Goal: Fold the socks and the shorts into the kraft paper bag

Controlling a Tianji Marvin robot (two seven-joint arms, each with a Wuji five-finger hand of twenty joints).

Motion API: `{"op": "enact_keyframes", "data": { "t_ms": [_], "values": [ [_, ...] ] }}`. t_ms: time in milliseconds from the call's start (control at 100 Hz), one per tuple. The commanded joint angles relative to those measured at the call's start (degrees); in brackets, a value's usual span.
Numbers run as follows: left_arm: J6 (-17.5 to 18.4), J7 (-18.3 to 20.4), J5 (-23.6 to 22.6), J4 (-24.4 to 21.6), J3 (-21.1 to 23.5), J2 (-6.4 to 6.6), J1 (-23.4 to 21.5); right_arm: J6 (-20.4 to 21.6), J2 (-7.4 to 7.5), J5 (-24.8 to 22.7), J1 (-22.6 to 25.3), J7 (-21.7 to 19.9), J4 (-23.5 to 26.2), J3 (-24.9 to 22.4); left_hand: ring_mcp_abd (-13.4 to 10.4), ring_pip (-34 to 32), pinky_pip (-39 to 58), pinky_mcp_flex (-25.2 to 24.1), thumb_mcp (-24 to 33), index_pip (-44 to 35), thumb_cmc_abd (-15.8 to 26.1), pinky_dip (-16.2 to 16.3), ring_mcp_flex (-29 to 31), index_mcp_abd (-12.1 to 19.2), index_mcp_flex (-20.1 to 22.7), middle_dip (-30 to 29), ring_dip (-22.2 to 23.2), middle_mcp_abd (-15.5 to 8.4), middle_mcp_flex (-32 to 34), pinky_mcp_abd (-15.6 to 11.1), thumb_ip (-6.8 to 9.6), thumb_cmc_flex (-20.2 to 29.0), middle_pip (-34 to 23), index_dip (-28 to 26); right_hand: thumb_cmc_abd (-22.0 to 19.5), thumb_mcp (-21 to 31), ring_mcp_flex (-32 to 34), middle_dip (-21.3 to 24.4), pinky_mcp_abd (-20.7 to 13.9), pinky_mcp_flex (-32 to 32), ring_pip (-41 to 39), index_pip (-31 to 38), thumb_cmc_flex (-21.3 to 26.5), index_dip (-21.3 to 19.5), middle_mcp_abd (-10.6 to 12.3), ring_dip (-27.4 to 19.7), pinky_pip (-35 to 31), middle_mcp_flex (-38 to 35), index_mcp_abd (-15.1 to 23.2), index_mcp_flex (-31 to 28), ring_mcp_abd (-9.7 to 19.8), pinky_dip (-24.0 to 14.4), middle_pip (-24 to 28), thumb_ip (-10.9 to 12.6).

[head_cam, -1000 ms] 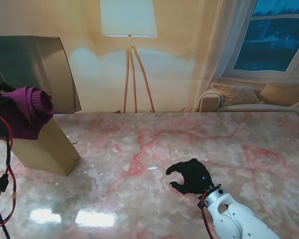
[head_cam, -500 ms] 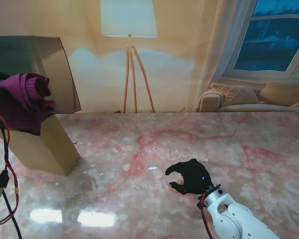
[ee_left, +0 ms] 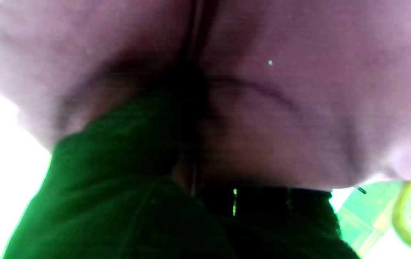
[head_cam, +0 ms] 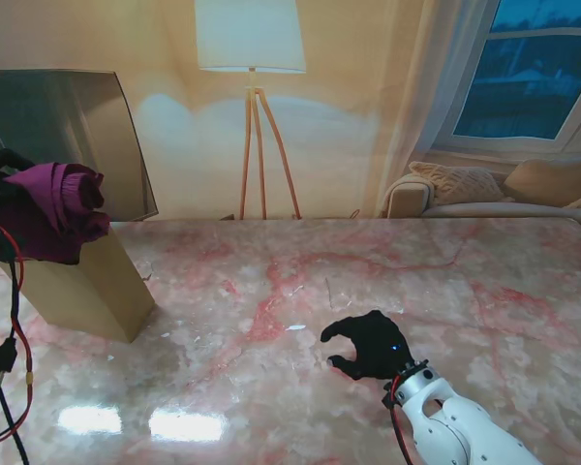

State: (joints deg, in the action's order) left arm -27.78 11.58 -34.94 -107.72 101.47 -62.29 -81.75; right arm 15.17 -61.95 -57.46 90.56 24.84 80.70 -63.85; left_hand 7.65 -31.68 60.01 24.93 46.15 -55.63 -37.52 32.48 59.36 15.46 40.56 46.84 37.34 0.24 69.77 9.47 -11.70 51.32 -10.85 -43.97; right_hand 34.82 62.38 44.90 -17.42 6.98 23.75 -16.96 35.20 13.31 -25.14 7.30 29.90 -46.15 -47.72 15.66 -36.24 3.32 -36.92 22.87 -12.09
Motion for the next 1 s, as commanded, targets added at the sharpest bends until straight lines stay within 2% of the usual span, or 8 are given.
{"op": "enact_keyframes", "data": {
  "t_ms": [0, 190, 320, 420, 680, 750, 880, 990],
  "values": [
    [0.9, 0.9, -0.4, 0.5, 0.0, 0.6, -0.6, 0.3, -0.34, -0.1, 0.1, 0.1, 0.0, 0.2, -1.0, 1.1, -0.2, -0.3, 3.7, -1.5, 0.6, 0.2, 0.0, 0.4, 0.1, 1.3, 0.9, -3.3, 0.6, -0.4, 1.66, 2.8, -1.2, -0.6, -0.6, -0.9, -0.1, -0.2, 1.2, -0.6, 0.2, -1.5, -1.0, 0.1, -0.9, 1.4, -0.5, 1.0, 0.7, 1.9, -0.6, -1.6, 0.1, 3.4],
    [4.7, 6.2, -3.7, 1.2, 0.5, 1.87, -1.4, 0.3, -0.33, 0.0, 0.1, -0.1, 0.1, 0.1, -1.1, 0.9, -0.3, -0.1, 3.2, -1.2, 0.2, 0.3, 0.1, -0.4, 0.3, 0.1, 0.8, -2.6, 1.4, 0.0, 1.78, 2.2, -0.6, 2.0, -0.6, -1.0, -0.1, -0.3, 1.2, -0.6, 0.2, -1.5, -1.0, 0.1, -0.9, 1.4, -0.5, 1.0, 0.6, 1.9, -0.6, -1.6, 0.1, 3.4],
    [8.3, 9.9, -7.5, 1.7, 0.9, 2.71, -1.8, 0.3, -0.36, 0.0, 0.0, 0.0, 0.0, 0.2, -1.5, 0.4, -0.1, 0.6, 3.4, -1.8, -2.7, 0.4, 0.4, -0.3, 0.1, -1.3, 0.6, -2.2, 2.6, 0.5, 2.37, -0.7, -0.6, 4.3, -0.7, -1.0, -0.1, -0.3, 1.3, -0.6, 0.2, -1.6, -0.9, 0.1, -0.9, 1.5, -0.5, 1.0, 0.7, 2.0, -0.6, -1.7, 0.1, 3.4],
    [11.1, 13.0, -10.6, 1.9, 1.2, 3.38, -1.9, 0.4, -0.37, 0.1, -0.1, 0.0, -0.1, 0.3, -1.8, 0.2, -0.2, 0.6, 1.7, -2.3, -5.2, 0.4, 0.0, -0.2, -0.1, -1.4, 0.2, -2.3, 3.1, 0.9, 1.41, -2.0, -0.9, 4.6, -0.7, -1.0, -0.2, -0.3, 1.2, -0.6, 0.2, -1.6, -1.0, 0.1, -0.8, 1.5, -0.5, 1.1, 0.8, 2.1, -0.5, -1.7, 0.1, 3.4],
    [16.0, 17.9, -19.6, 2.7, 0.5, 4.19, -1.6, 0.5, -0.39, 0.1, -0.2, 0.2, -0.1, 0.2, -1.2, -1.8, -0.5, -0.6, -0.4, -2.2, -4.8, 0.5, -0.8, -0.5, 1.4, -2.1, -2.4, -1.6, 4.3, 3.0, 0.46, -5.3, -2.2, 8.5, -0.9, -1.1, -0.2, -0.3, 1.3, -0.7, 0.3, -1.7, -1.0, 0.1, -1.0, 1.5, -0.5, 1.0, 0.7, 2.2, -0.5, -1.7, 0.1, 3.5],
    [18.2, 18.7, -21.9, 3.2, 0.4, 4.36, -1.4, 0.5, -0.38, 0.1, -0.1, 0.1, 0.0, 0.1, -1.1, -1.1, -1.2, -1.8, -0.8, -0.8, -4.3, 0.4, -1.9, -0.3, 3.8, -2.8, -3.0, -2.2, 4.5, 3.9, 0.12, -6.7, -2.2, 12.1, -0.9, -1.2, -0.2, -0.3, 1.3, -0.6, 0.3, -1.6, -1.1, 0.1, -0.9, 1.5, -0.5, 1.1, 0.6, 2.1, -0.6, -1.7, 0.1, 3.5],
    [20.7, 19.5, -24.6, 3.9, -0.2, 4.52, -1.0, 0.5, -0.38, 0.1, -0.2, 0.1, 0.0, 0.1, 0.0, 1.8, -2.4, -6.2, -2.2, 2.0, -1.9, 1.6, -6.4, -1.1, 9.8, -7.0, -3.8, -1.9, 2.2, 5.7, 0.25, -8.2, -5.4, 24.4, -1.2, -1.3, -0.3, -0.3, 1.3, -0.6, 0.3, -1.6, -1.2, 0.1, -1.0, 1.5, -0.5, 1.1, 0.6, 1.9, -0.6, -1.8, 0.0, 3.5],
    [22.8, 20.2, -26.6, 4.6, -0.6, 4.67, -0.6, 0.6, -0.41, 0.2, -0.3, 0.2, -0.2, 0.1, -0.3, 6.4, -5.5, -10.4, -2.2, 7.1, -0.1, 2.2, -13.0, -3.7, 8.1, -11.1, -5.3, -2.1, -3.5, 5.5, 0.27, -9.4, -5.8, 28.6, -1.4, -1.5, -0.3, -0.3, 1.4, -0.6, 0.3, -1.7, -1.4, 0.1, -1.0, 1.5, -0.6, 1.1, 0.6, 2.0, -0.5, -1.8, 0.0, 3.6]
  ]
}}
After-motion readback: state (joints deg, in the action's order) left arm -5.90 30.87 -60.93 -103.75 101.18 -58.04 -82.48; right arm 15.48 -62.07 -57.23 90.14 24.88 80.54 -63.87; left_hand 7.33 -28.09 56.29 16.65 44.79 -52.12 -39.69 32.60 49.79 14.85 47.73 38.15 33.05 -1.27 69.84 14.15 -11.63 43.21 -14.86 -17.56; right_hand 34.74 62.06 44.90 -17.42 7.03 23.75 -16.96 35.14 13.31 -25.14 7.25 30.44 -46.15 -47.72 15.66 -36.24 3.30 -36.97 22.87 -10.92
